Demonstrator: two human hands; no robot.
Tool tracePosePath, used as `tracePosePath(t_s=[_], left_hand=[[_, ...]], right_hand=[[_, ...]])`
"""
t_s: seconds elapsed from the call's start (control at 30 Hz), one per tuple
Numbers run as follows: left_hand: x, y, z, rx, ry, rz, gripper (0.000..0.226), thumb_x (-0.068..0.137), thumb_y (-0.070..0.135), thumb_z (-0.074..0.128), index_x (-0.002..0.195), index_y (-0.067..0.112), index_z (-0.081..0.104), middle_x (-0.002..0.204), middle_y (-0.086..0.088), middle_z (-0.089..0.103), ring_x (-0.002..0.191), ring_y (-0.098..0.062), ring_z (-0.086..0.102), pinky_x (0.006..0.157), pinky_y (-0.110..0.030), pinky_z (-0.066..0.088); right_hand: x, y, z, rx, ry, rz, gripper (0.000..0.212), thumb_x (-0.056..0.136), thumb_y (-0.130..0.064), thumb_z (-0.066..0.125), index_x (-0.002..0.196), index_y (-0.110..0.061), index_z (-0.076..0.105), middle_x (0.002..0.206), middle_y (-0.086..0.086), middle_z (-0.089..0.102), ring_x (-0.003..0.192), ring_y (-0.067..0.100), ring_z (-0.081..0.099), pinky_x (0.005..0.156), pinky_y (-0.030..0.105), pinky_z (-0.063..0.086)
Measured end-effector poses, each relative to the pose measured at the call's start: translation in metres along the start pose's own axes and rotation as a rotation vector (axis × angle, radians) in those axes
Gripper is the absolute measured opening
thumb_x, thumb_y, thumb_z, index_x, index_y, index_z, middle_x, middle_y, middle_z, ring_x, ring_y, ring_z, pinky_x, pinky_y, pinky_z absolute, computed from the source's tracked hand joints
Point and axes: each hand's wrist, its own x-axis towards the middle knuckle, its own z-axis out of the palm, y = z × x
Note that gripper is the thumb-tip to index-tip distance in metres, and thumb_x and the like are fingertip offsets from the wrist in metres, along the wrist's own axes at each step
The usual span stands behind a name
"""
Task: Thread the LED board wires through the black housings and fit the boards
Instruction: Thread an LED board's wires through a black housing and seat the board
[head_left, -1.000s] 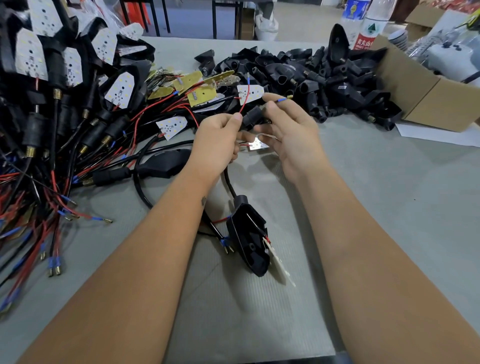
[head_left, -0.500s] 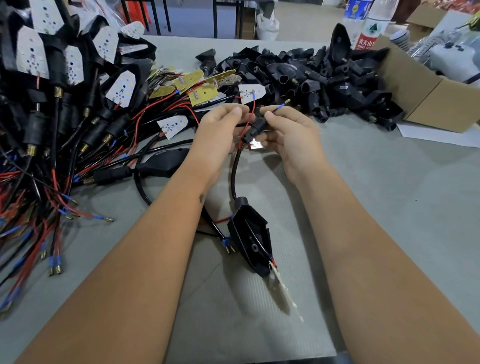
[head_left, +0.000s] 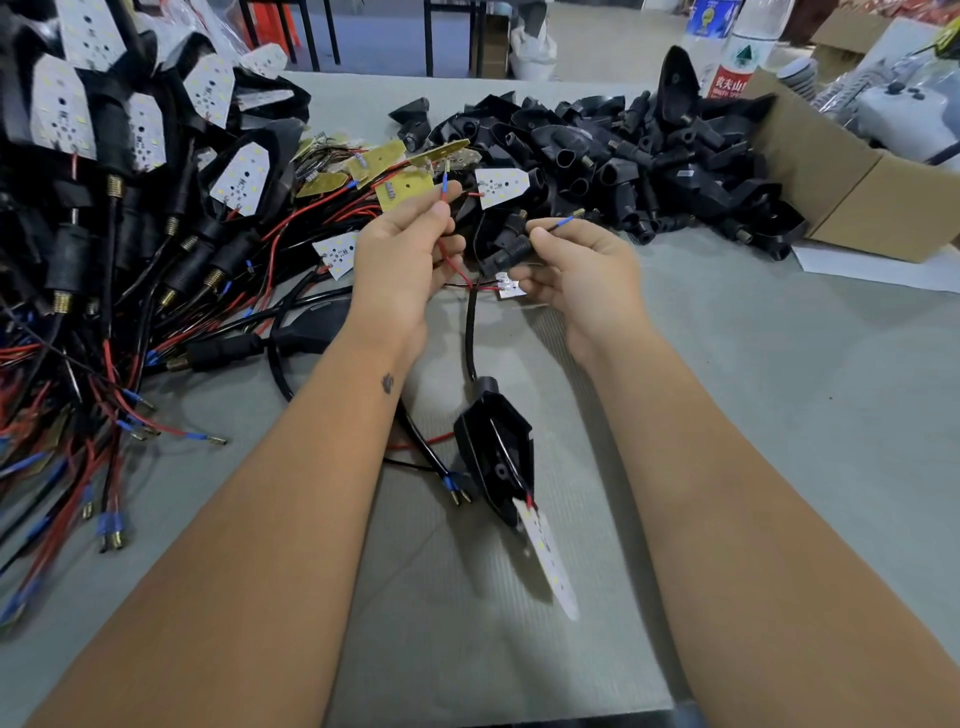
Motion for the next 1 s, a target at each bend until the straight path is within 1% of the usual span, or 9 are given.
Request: tracePosePath(t_s=[0.13, 0.23, 0.33, 0.43, 0.5, 0.6, 0.7, 0.9, 1.0], left_hand=[[-0.001, 0.000, -0.002, 0.040, 0.028, 0.062, 0.022, 0.102, 0.016, 0.049, 0.113, 0.020, 0.068, 0.073, 0.008, 0.059, 0.064, -0.004, 0.056, 0.068, -0.019, 0.048], [-0.001, -0.002, -0.003, 0.165, 0.016, 0.138, 0.020, 0.101, 0.014, 0.051, 0.115, 0.016, 0.065, 0.070, 0.006, 0.065, 0.060, -0.002, 0.056, 0.059, -0.014, 0.045], [-0.002, -0.003, -0.002, 0.314, 0.003, 0.180, 0.015, 0.096, 0.010, 0.056, 0.103, 0.021, 0.064, 0.064, 0.006, 0.069, 0.054, -0.003, 0.057, 0.052, -0.012, 0.043], [-0.001, -0.007, -0.001, 0.442, -0.003, 0.218, 0.025, 0.092, 0.006, 0.058, 0.088, 0.028, 0.067, 0.072, 0.006, 0.068, 0.064, -0.008, 0.061, 0.067, -0.022, 0.053], [0.000, -0.008, -0.001, 0.557, 0.006, 0.249, 0.028, 0.090, 0.006, 0.059, 0.083, 0.031, 0.068, 0.076, 0.006, 0.067, 0.070, -0.010, 0.061, 0.070, -0.021, 0.053], [0.000, -0.010, 0.000, 0.642, -0.009, 0.262, 0.026, 0.088, 0.006, 0.059, 0.083, 0.029, 0.070, 0.069, 0.008, 0.064, 0.057, -0.001, 0.052, 0.055, -0.013, 0.044], [-0.002, -0.011, 0.000, 0.731, -0.012, 0.278, 0.024, 0.087, 0.006, 0.058, 0.088, 0.026, 0.072, 0.065, 0.011, 0.061, 0.047, 0.002, 0.046, 0.048, -0.009, 0.035], [-0.004, -0.011, 0.000, 0.793, -0.015, 0.268, 0.026, 0.085, 0.007, 0.057, 0.088, 0.027, 0.072, 0.065, 0.011, 0.063, 0.051, -0.003, 0.050, 0.050, -0.015, 0.041], [-0.005, -0.009, 0.000, 0.753, -0.021, 0.279, 0.025, 0.085, 0.006, 0.057, 0.088, 0.027, 0.072, 0.065, 0.013, 0.062, 0.052, 0.001, 0.050, 0.051, -0.015, 0.042]], right_hand=[[0.001, -0.001, -0.002, 0.060, 0.046, 0.014, 0.014, 0.096, -0.002, 0.053, 0.086, -0.007, 0.062, 0.078, 0.009, 0.066, 0.062, 0.019, 0.064, 0.067, 0.027, 0.057], [0.001, -0.002, -0.003, 0.097, 0.066, 0.028, 0.013, 0.097, -0.002, 0.053, 0.089, -0.008, 0.063, 0.081, 0.010, 0.065, 0.068, 0.021, 0.065, 0.072, 0.029, 0.058], [0.002, -0.003, -0.003, 0.143, 0.086, 0.050, 0.012, 0.097, -0.002, 0.052, 0.092, -0.008, 0.062, 0.082, 0.010, 0.065, 0.071, 0.023, 0.066, 0.075, 0.029, 0.058], [0.002, -0.004, -0.004, 0.188, 0.081, 0.066, 0.011, 0.098, -0.001, 0.051, 0.095, -0.006, 0.061, 0.093, 0.015, 0.065, 0.074, 0.024, 0.067, 0.078, 0.030, 0.058], [0.002, -0.005, -0.004, 0.206, 0.081, 0.071, 0.011, 0.098, -0.001, 0.050, 0.096, -0.005, 0.060, 0.098, 0.017, 0.064, 0.075, 0.024, 0.067, 0.079, 0.030, 0.058], [0.003, -0.005, -0.005, 0.219, 0.080, 0.075, 0.011, 0.098, -0.001, 0.050, 0.097, -0.006, 0.060, 0.100, 0.018, 0.065, 0.077, 0.025, 0.068, 0.078, 0.029, 0.059], [0.004, -0.004, -0.007, 0.221, 0.072, 0.074, 0.013, 0.098, -0.001, 0.050, 0.097, -0.006, 0.062, 0.097, 0.017, 0.066, 0.079, 0.026, 0.069, 0.078, 0.029, 0.060], [0.005, -0.002, -0.007, 0.214, 0.064, 0.061, 0.016, 0.097, -0.001, 0.051, 0.092, -0.010, 0.064, 0.093, 0.013, 0.068, 0.073, 0.021, 0.070, 0.077, 0.029, 0.060], [0.006, -0.001, -0.007, 0.197, 0.062, 0.047, 0.016, 0.098, -0.003, 0.051, 0.092, -0.011, 0.064, 0.092, 0.012, 0.068, 0.073, 0.020, 0.070, 0.077, 0.028, 0.059]])
